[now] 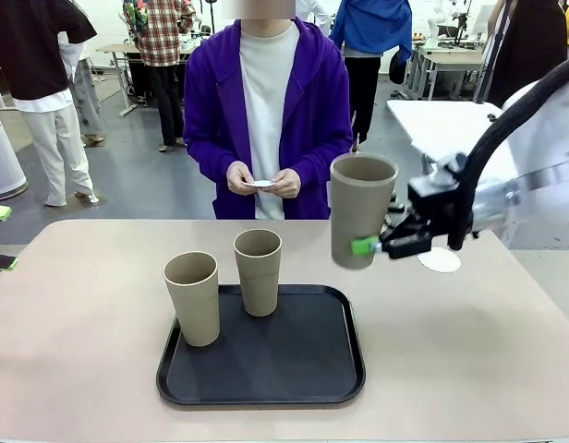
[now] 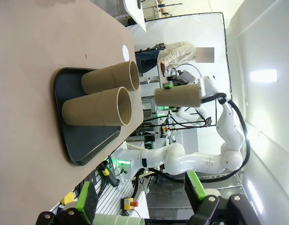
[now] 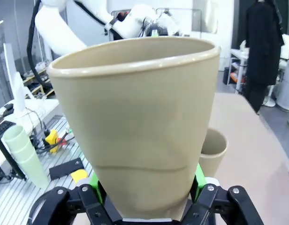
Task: Place coasters on the table and set cups on them.
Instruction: Pick up one Reusable plastic cup and place it on a coaster set by the human.
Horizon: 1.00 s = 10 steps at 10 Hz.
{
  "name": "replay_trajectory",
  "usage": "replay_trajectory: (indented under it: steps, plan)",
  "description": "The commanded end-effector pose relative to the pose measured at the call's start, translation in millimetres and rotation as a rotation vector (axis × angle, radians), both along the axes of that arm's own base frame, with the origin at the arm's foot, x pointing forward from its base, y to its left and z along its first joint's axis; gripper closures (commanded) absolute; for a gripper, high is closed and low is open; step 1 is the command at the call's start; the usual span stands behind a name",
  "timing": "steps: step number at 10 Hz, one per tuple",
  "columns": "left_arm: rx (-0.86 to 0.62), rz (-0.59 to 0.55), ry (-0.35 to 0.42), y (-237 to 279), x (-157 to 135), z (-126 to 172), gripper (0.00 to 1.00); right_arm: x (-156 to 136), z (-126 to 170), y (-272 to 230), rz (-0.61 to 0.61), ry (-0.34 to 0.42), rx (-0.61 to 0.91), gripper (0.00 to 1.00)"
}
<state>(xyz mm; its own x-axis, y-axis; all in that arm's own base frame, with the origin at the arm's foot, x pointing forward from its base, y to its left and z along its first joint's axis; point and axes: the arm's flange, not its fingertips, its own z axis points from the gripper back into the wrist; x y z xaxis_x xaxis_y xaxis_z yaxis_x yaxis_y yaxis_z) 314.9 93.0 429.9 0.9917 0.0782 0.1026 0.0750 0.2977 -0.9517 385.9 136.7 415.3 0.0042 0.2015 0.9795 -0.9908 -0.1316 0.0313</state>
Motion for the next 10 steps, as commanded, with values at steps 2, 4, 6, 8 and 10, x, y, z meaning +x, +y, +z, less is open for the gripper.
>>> replay_trajectory:
  steps: [2, 4, 6, 8, 10]
  plan:
    - [-0.012, -0.003, -0.016, 1.2, -0.3, 0.6, 0.0, -11.2, 44.7, -14.3, -0.099, 0.012, 0.032, 1.0]
    - [-0.012, -0.003, -0.016, 1.2, -0.3, 0.6, 0.0, -7.3, 44.6, -14.4, -0.058, -0.011, 0.01, 1.0]
    - [-0.012, -0.003, -0.016, 1.2, -0.3, 0.6, 0.0, -7.3, 44.6, -14.4, -0.058, -0.011, 0.01, 1.0]
    - [-0.012, -0.003, -0.016, 1.2, -0.3, 0.6, 0.0, -7.3, 44.6, -14.4, -0.058, -0.011, 0.01, 1.0]
    - [-0.012, -0.003, -0.016, 1.2, -0.3, 0.6, 0.0, -7.8, 45.7, -13.8, -0.063, 0.001, 0.002, 0.18]
